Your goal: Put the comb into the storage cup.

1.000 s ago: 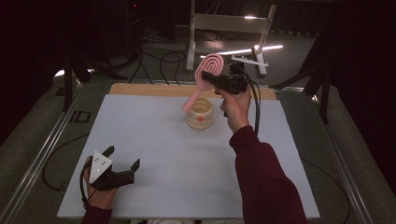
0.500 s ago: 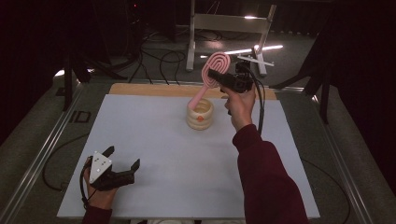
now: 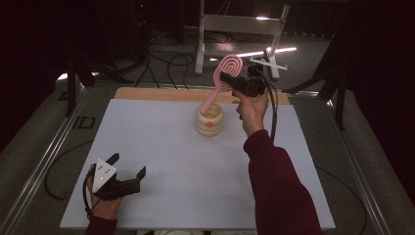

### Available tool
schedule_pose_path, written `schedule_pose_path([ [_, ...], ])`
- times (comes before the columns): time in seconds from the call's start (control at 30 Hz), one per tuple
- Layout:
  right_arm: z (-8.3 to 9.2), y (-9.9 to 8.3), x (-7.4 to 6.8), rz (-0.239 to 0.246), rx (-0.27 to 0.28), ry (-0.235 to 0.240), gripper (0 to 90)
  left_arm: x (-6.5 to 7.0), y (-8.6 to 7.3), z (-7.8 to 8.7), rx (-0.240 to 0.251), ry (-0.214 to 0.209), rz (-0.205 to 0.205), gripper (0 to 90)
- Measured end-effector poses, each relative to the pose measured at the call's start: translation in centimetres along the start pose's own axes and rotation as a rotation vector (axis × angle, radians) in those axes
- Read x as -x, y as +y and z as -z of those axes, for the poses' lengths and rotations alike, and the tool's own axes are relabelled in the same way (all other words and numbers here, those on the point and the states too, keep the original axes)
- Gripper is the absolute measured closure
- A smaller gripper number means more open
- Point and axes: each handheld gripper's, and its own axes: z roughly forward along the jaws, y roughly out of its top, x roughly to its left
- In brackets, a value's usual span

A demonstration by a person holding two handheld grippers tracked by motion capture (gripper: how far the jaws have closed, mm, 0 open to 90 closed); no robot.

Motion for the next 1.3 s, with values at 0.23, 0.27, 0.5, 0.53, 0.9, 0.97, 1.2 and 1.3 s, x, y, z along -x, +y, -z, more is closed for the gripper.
schedule_pose_path([
  [0.23, -0.2, -0.1, 0.3, -0.004, 0.006, -0.018, 63.5, 0.0, 0.0, 0.0, -0.001, -0.001, 0.000, 0.3],
  [0.27, -0.2, -0.1, 0.3, -0.005, 0.006, -0.018, 63.5, 0.0, 0.0, 0.0, -0.001, -0.002, 0.000, 0.3],
  [0.5, -0.3, -0.1, 0.7, -0.015, 0.013, -0.034, 63.5, 0.0, 0.0, 0.0, -0.001, -0.002, 0.001, 0.3],
  [0.53, -0.3, -0.1, 0.8, -0.019, 0.016, -0.035, 63.5, 0.0, 0.0, 0.0, 0.000, -0.002, 0.001, 0.3],
  [0.9, -0.3, -0.3, 1.7, -0.017, 0.021, -0.059, 63.5, 0.0, 0.0, 0.0, 0.004, 0.001, 0.000, 0.3],
  [0.97, -0.3, -0.3, 1.8, -0.016, 0.023, -0.065, 63.5, 0.0, 0.0, 0.0, 0.005, 0.000, 0.000, 0.3],
  [1.2, -0.1, -0.6, 2.3, -0.014, 0.039, -0.078, 63.5, 0.1, 0.0, 0.1, 0.010, 0.005, -0.002, 0.5],
  [1.3, -0.1, -0.7, 2.5, -0.013, 0.044, -0.082, 63.5, 0.1, 0.0, 0.1, 0.011, 0.005, -0.002, 0.6],
])
